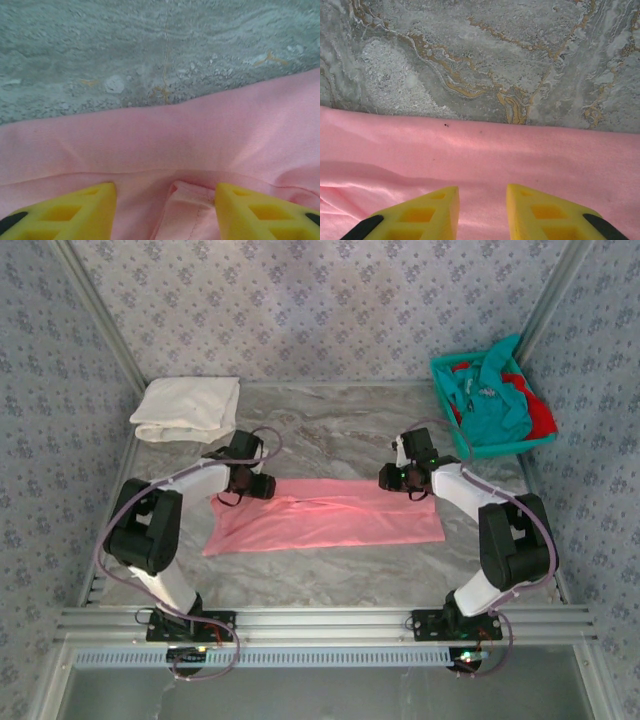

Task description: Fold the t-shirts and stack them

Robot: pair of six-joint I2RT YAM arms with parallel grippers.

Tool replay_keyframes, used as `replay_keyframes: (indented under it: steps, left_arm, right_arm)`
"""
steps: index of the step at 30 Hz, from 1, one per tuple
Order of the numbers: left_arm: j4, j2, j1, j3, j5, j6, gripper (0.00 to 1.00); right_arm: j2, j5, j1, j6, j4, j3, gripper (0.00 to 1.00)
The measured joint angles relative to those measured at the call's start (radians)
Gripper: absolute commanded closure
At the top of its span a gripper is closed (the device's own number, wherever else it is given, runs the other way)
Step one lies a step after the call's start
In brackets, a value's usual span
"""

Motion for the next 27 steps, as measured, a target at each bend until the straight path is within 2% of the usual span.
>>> replay_keyframes:
  steps: [3,7,9,11,21,22,23,24,27]
  left_arm:
    - [0.001,0.003,0.0,0.0,0.011,0.003,0.61]
    - [0.001,0.003,-0.006,-0.001,0.018,-0.008,0.82]
    - [0.0,0.002,-0.01,-0.002,0.019,-0.011,0.86]
    - [-0.003,-0.011,-0.013,-0.006,0.021,-0.022,1.0]
    - [-0.075,-0.192,-0.054,-0.02,-0.013,-0.081,1.0]
    - [-0.08,-0.208,-0.061,-0.026,-0.016,-0.085,0.95]
    - [-0.084,-0.218,-0.066,-0.033,-0.019,-0.087,0.8]
    - [-0.086,-0.224,-0.071,-0.04,-0.024,-0.088,0.7]
    - [-0.085,-0.211,-0.063,-0.057,-0.027,-0.094,0.61]
  right_arm:
    - [0.0,0.012,0.0,0.001,0.0,0.0,0.67]
    - [0.0,0.022,-0.001,0.004,0.0,0.0,0.68]
    - [0.0,0.023,-0.003,0.005,0.0,0.0,0.68]
    - [0.0,0.026,-0.003,0.005,0.0,0.0,0.68]
    - [0.0,0.041,-0.007,0.005,0.0,0.0,0.68]
    - [0.0,0.042,-0.009,0.005,0.0,0.0,0.68]
    - [0.0,0.042,-0.01,0.005,0.0,0.0,0.68]
    - [0.0,0.042,-0.011,0.005,0.0,0.0,0.68]
    - [0.002,0.041,-0.014,0.005,0.0,0.002,0.68]
